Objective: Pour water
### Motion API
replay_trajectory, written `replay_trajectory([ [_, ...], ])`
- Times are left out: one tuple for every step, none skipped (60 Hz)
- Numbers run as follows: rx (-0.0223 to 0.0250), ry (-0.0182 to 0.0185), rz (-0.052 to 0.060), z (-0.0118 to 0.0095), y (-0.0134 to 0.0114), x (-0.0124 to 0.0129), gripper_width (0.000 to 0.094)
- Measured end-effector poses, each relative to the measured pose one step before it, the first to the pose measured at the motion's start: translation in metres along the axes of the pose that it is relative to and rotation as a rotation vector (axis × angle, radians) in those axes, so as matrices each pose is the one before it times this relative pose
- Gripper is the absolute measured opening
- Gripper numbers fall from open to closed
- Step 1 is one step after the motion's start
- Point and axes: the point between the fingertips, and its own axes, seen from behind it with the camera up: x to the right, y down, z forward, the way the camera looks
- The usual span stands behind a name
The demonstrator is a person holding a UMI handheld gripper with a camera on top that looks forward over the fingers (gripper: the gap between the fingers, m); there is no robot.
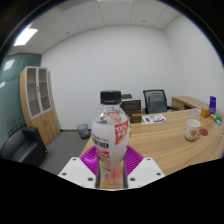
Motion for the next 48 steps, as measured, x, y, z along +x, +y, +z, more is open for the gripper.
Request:
replay_trajectory([
  [0.00526, -0.01315, 0.025, -0.00148, -0.00769, 0.00035, 0.0306],
  [0.00614, -0.01205, 0.0256, -0.00126, -0.00799, 0.0004, 0.0305],
  [0.00763, -0.01199, 0.0272, -0.00134, -0.00882, 0.00052, 0.0305],
  [0.0091, -0.01034, 0.0264, 0.00174, -0.00813, -0.00102, 0.0304],
  [0.00788, -0.01477, 0.0305, -0.00144, -0.00934, 0.00062, 0.0305],
  [0.00602, -0.01625, 0.0314, 0.00038, -0.00822, 0.00262, 0.0304],
  [0.00767, -0.01624, 0.0324, -0.00088, -0.00936, 0.00077, 0.0305],
  [0.00653, -0.01586, 0.0334, -0.00006, -0.0098, 0.0012, 0.0304],
  [0.00587, -0.01577, 0.0353, 0.00064, -0.00911, 0.00193, 0.0304],
  [0.00462, -0.0166, 0.0355, 0.00038, -0.00929, 0.00132, 0.0304],
  [0.00401, -0.01747, 0.0355, 0.00046, -0.00936, 0.00081, 0.0303],
  [0.00725, -0.01256, 0.0353, 0.00017, -0.00791, -0.00399, 0.0304],
  [0.00572, -0.01525, 0.0374, -0.00004, -0.00979, 0.00201, 0.0303],
  [0.0074, -0.01374, 0.0361, 0.00173, -0.00761, 0.00252, 0.0303],
  [0.00488, -0.01238, 0.0385, 0.0001, -0.00977, 0.00325, 0.0303],
  [0.0052, -0.01203, 0.0393, 0.00036, -0.00969, 0.00269, 0.0303],
  [0.00453, -0.01282, 0.0407, 0.00064, -0.00951, 0.00306, 0.0302],
  [0.00328, -0.01331, 0.043, 0.00074, -0.00911, 0.00307, 0.0302],
  [0.00197, -0.01389, 0.0452, 0.0013, -0.00895, 0.00335, 0.0303],
  [0.00139, -0.01402, 0.0461, 0.00143, -0.00903, 0.00294, 0.0303],
  [0.00155, -0.01431, 0.0454, 0.00177, -0.00901, 0.00284, 0.0303],
  [0.00127, -0.01393, 0.0444, 0.00167, -0.00916, 0.00275, 0.0303],
  [0.00413, -0.00865, 0.0437, -0.002, -0.0085, -0.0032, 0.0301],
  [0.00172, -0.01334, 0.0467, 0.00169, -0.00968, 0.00382, 0.0304],
  [0.00474, -0.00816, 0.0464, 0.00259, -0.00725, 0.00274, 0.0303],
  [0.00381, -0.01, 0.0486, 0.00092, -0.00997, 0.00381, 0.0301],
  [0.00344, -0.01074, 0.0491, 0.00105, -0.00947, 0.00321, 0.0301],
  [0.00254, -0.01258, 0.0497, 0.00103, -0.009, 0.00273, 0.0302],
  [0.00329, -0.01252, 0.0499, 0.00096, -0.00978, 0.00277, 0.0302],
  [0.00564, -0.0098, 0.0498, 0.00055, -0.00974, 0.00325, 0.0302],
  [0.00662, -0.0072, 0.0486, 0.00084, -0.0097, 0.00385, 0.0302],
  [0.00585, -0.00581, 0.048, 0.00051, -0.00905, 0.00398, 0.0303],
  [0.00471, -0.00616, 0.0477, 0.00055, -0.00815, 0.00371, 0.0301],
  [0.00536, -0.00113, 0.0454, -0.00182, -0.00736, -0.00007, 0.03],
  [0.00475, -0.00505, 0.0447, 0.00051, -0.00806, 0.00393, 0.0301],
  [0.00365, -0.00052, 0.0397, 0.0047, -0.00755, 0.00594, 0.0302],
  [0.00251, -0.00129, 0.0372, 0.0008, -0.00712, 0.0044, 0.0301],
  [0.00349, 0.00083, 0.0347, 0.00077, -0.00687, 0.00454, 0.0301],
  [0.00366, 0.00254, 0.0328, 0.00043, -0.00675, 0.00448, 0.03],
  [0.00297, 0.00336, 0.0311, 0.00098, -0.00578, 0.00455, 0.03],
  [0.00041, 0.00182, 0.0303, 0.00088, -0.00544, 0.00388, 0.0301],
  [-0.00062, 0.00159, 0.0311, -0.00221, -0.00612, 0.00252, 0.0301],
  [0.00299, 0.00379, 0.028, 0.00563, -0.00489, 0.00567, 0.0301],
  [0.0046, 0.00288, 0.0293, 0.00037, -0.00557, 0.00356, 0.0302],
  [0.0031, 0.00209, 0.0295, -0.00001, -0.00515, 0.00302, 0.0302],
  [0.00068, 0.00027, 0.0294, 0.00011, -0.00435, 0.00262, 0.0302],
  [0.0019, -0.00007, 0.0277, -0.00005, -0.00504, 0.00295, 0.0302],
  [0.00561, 0.00077, 0.0244, -0.00032, -0.00563, 0.0027, 0.0301],
])
